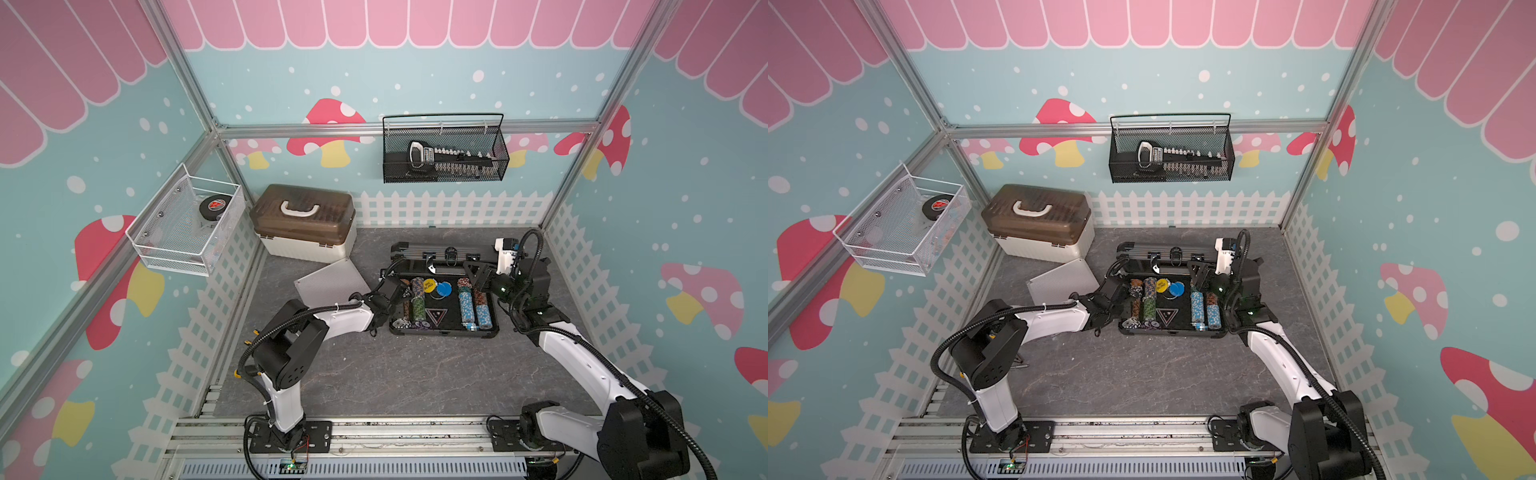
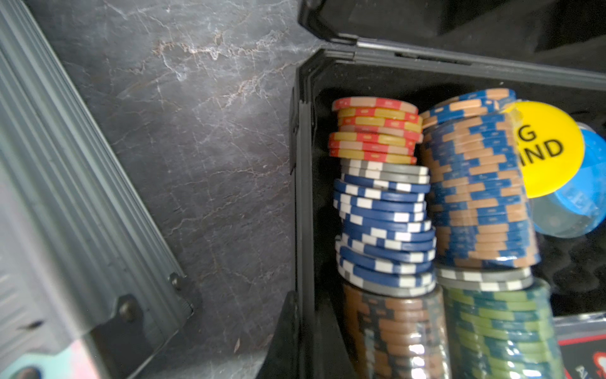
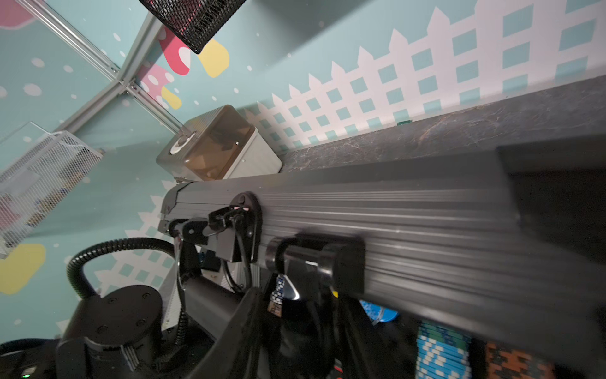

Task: Close the poker set cases
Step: Close the lid of the poker set case.

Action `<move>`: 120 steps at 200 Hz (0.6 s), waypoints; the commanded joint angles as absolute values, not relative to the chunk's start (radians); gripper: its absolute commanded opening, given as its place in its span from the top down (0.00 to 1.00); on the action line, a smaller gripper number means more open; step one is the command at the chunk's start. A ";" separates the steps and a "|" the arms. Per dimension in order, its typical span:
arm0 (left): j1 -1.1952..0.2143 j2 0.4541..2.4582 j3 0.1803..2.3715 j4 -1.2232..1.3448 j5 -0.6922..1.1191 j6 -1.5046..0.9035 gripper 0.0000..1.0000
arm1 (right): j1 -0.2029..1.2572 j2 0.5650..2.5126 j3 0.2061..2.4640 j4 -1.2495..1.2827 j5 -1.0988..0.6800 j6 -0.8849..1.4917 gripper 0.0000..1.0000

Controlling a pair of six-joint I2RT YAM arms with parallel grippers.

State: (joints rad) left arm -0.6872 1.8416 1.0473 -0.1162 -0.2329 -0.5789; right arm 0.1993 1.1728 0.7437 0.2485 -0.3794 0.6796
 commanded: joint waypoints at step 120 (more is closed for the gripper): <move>-0.704 1.610 0.961 -0.157 -0.309 -0.476 0.59 | 0.215 1.128 0.692 0.224 -0.323 0.624 0.78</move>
State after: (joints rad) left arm -0.6983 1.6489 0.9855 -0.1474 -0.2668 -0.5087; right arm 0.2058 1.1366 0.7151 0.2340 -0.3676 0.7040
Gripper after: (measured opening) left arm 0.373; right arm 0.248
